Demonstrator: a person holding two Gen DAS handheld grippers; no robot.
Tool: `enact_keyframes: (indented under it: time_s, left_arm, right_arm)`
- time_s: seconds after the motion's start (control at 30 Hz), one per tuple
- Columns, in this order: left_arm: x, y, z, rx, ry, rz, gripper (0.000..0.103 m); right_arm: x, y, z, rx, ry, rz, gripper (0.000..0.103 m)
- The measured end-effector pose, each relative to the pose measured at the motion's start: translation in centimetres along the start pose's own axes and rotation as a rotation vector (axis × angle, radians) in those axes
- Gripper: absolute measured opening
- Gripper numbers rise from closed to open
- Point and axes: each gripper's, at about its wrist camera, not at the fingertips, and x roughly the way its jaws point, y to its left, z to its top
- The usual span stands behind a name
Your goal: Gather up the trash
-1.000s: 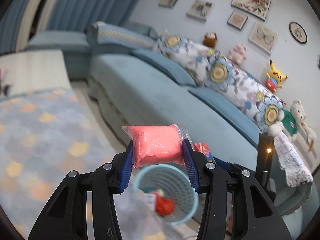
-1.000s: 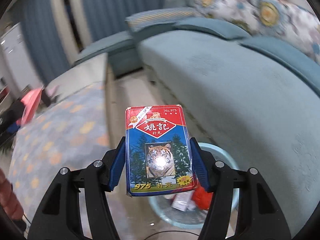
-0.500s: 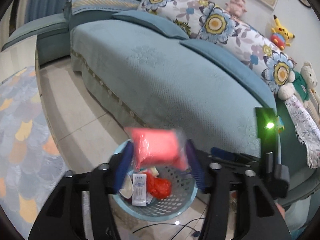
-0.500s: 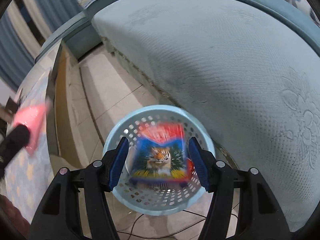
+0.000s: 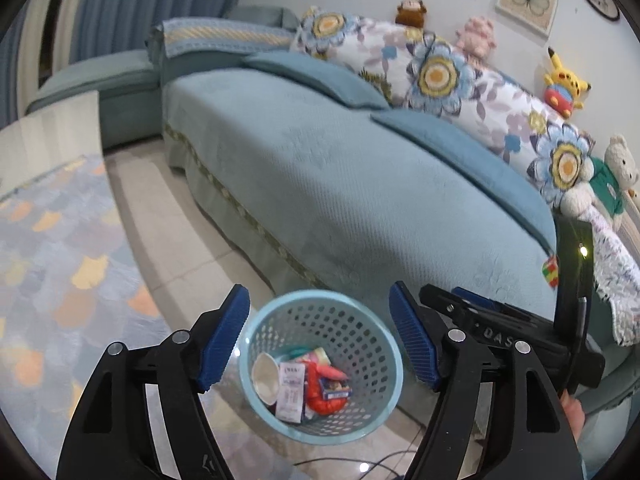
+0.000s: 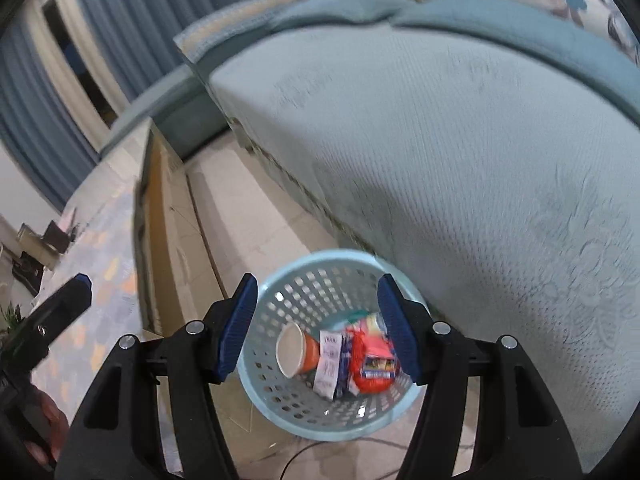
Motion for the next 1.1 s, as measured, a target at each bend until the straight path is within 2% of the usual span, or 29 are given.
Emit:
enact_keyframes:
  time_s: [0.17,0.23,0.5,0.63,0.77,0.83,0.93,1.1]
  left_arm:
    - [-5.4,-0.2,0.9,-0.002,-0.096,0.058,0.075]
    - [-7.8,-0.3,0.9,-0.007,-0.128,0.100,0.079]
    - [-14.4,-1.7,-1.9,0.006,-0.216,0.243,0.085]
    - [-16.6,-2.0,-4.0,0.000,-0.262,0.293,0.085]
    - [-17.0,-2.4,-4.7,0.050,-0.323,0.339,0.086]
    - [-16.9,-2.7,-5.2,0.071,-0.344,0.361,0.089]
    - [-16.1,-3.0,-6.0,0.074,-0.351,0.360,0.090]
    - [-14.1,-3.3,-6.8,0.088,-0.303,0.336,0.091]
  right_arm:
    - [-4.8,2.6,-0.3,-0.082,-0.144,0.036,0.059]
    - [-6.5,3.3,-0.6,-0.092,-0.174,0.042,0.059]
    - [-11.7,5.7,-4.1,-0.117,-0.181,0.038,0.059]
    - [-13.9,6.5,-6.8,-0.129,-0.235,0.024,0.060]
    - [-15.7,7.3,-8.7,-0.177,-0.360,0.015,0.060]
    - [-16.1,7.8,-9.2,-0.198,-0.394,0.006,0.060]
    - [-15.9,8.0,-9.5,-0.216,-0.409,-0.012,0.060]
    - [-15.2,7.9,-9.3,-0.210,-0.399,-0.036,0.060]
